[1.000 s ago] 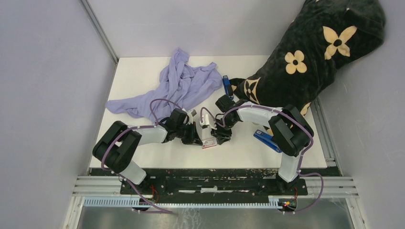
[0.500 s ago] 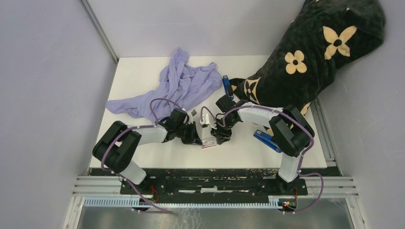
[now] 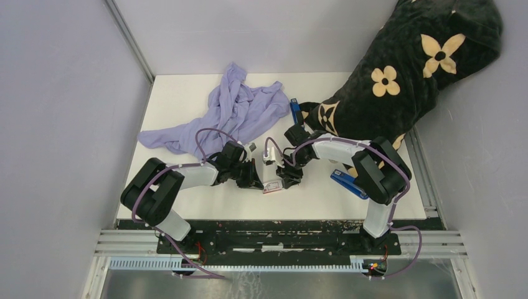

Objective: Unload the staples from the stapler
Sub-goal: Close the staple box at the center of the board.

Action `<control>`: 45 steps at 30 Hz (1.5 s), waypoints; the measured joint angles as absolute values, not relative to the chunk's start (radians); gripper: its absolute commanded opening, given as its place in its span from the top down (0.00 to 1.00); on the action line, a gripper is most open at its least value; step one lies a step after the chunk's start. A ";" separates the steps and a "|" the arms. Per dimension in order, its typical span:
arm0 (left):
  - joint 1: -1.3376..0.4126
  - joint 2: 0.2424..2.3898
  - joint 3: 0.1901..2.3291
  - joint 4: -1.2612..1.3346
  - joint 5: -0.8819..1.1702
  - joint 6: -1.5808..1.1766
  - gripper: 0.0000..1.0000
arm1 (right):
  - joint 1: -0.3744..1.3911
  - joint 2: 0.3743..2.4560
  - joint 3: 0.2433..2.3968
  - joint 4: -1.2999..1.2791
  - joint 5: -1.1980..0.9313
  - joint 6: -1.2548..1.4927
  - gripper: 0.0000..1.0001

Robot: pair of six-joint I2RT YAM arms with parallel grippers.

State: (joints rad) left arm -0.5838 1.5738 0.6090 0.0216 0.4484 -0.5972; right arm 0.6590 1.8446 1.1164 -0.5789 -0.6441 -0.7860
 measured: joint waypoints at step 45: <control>-0.571 1.188 0.396 0.050 0.433 -0.628 0.97 | 0.707 1.814 1.069 -0.463 -0.584 -0.861 0.86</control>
State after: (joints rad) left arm -0.5713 1.1881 0.3958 0.0502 0.4332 -0.6281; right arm 0.7074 1.8137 1.0691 -0.4633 -0.5842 -0.8608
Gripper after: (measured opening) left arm 0.037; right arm 0.430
